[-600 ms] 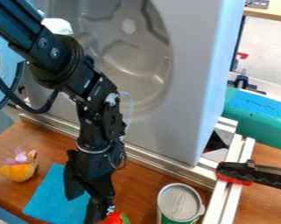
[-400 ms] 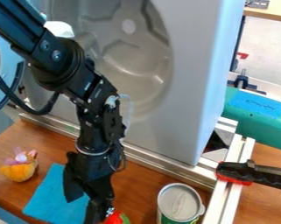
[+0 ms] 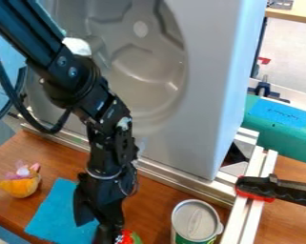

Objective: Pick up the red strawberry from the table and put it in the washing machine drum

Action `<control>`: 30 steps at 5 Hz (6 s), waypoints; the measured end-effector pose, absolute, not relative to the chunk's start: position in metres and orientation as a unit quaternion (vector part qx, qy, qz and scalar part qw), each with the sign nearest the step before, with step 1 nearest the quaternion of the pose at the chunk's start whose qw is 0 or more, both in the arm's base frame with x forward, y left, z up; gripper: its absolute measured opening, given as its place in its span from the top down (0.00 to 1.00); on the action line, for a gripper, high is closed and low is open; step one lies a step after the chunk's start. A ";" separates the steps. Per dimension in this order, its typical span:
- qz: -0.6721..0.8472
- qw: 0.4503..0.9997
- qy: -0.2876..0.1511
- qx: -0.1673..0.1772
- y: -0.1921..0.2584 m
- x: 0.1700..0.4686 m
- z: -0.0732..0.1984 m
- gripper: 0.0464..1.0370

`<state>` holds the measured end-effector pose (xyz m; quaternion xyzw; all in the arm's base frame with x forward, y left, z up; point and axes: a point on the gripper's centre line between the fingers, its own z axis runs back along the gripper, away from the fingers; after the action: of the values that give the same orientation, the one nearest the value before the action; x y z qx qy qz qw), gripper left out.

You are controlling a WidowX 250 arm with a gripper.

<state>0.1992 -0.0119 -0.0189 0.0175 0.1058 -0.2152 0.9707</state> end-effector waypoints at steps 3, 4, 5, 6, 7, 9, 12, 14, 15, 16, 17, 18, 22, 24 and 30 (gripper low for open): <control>-0.242 0.958 0.151 0.022 -0.037 0.204 -0.059 0.03; -0.238 0.960 0.149 0.023 -0.040 0.208 -0.064 0.03; -0.231 0.962 0.141 0.024 -0.041 0.211 -0.066 0.03; -0.204 0.969 0.137 0.038 -0.039 0.218 -0.073 0.03; -0.205 0.971 0.120 0.022 -0.045 0.227 -0.074 0.06; -0.196 0.972 0.128 0.006 -0.046 0.210 -0.062 0.19; 0.035 0.997 -0.055 0.043 0.047 0.237 0.043 0.19; 0.107 0.973 -0.203 0.002 0.089 0.284 0.078 0.19; 0.128 0.969 -0.211 0.012 0.086 0.309 0.076 0.19; 0.130 0.965 -0.227 0.014 0.060 0.327 0.086 0.19; 0.157 0.962 -0.220 0.030 0.040 0.357 0.081 0.19; 0.185 0.959 -0.209 0.045 0.028 0.379 0.076 0.19; 0.218 0.952 -0.188 0.101 0.073 0.432 0.043 0.19; 0.218 0.957 -0.169 0.093 0.077 0.437 0.040 0.04; 0.155 0.985 0.008 0.075 0.027 0.264 0.017 0.04</control>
<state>0.2640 0.0268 0.0172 0.0751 0.0082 0.1551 0.9850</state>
